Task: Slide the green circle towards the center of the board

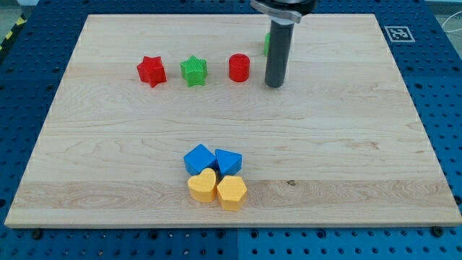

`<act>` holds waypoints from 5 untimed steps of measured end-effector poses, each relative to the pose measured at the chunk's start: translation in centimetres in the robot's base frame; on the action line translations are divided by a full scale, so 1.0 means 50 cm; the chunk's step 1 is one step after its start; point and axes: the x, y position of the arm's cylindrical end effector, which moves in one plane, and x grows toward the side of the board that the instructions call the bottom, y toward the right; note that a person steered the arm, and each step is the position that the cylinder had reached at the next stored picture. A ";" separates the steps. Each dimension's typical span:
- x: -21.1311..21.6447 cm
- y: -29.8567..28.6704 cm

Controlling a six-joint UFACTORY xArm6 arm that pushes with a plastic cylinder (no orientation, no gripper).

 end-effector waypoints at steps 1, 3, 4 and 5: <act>-0.029 0.059; -0.141 0.142; -0.210 0.106; -0.247 0.044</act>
